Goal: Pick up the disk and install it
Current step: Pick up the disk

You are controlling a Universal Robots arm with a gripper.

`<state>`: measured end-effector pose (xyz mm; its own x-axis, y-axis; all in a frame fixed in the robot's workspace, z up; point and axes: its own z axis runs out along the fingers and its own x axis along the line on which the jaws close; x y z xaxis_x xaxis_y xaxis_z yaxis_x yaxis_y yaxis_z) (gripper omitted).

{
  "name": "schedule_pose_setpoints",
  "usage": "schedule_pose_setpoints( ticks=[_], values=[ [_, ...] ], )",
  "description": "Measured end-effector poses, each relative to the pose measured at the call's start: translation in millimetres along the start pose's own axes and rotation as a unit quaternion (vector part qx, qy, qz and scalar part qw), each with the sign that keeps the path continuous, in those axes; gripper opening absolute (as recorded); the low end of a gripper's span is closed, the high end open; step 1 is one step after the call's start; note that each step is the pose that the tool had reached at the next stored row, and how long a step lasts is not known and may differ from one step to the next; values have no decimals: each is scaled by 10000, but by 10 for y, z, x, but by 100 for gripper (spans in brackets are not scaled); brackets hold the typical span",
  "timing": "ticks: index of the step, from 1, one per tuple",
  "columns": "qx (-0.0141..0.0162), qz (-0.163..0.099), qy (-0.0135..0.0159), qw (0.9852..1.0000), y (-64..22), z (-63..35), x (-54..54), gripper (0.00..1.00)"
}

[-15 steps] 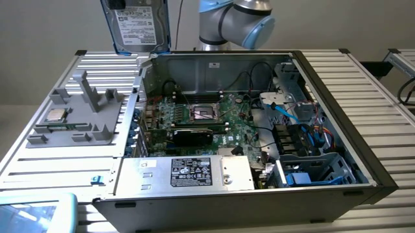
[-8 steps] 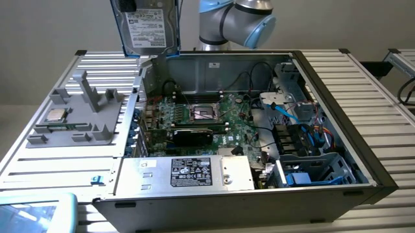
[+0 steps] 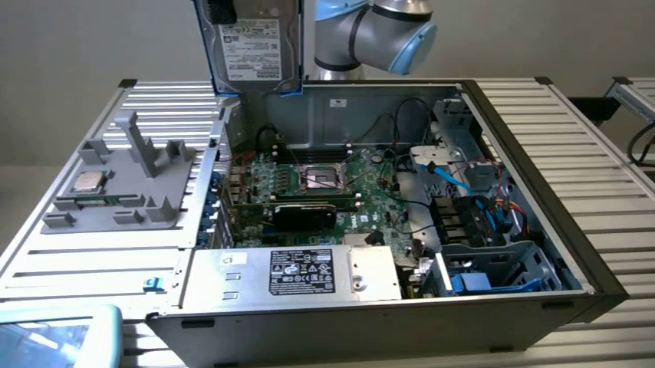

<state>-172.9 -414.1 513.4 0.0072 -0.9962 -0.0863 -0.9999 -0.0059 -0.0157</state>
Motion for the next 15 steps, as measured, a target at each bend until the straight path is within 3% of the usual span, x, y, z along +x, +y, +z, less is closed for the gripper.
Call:
schedule_pose_setpoints(
  ticks=[15],
  values=[
    [-11,1,0,10000,-539,-9,206,37]
  ],
)
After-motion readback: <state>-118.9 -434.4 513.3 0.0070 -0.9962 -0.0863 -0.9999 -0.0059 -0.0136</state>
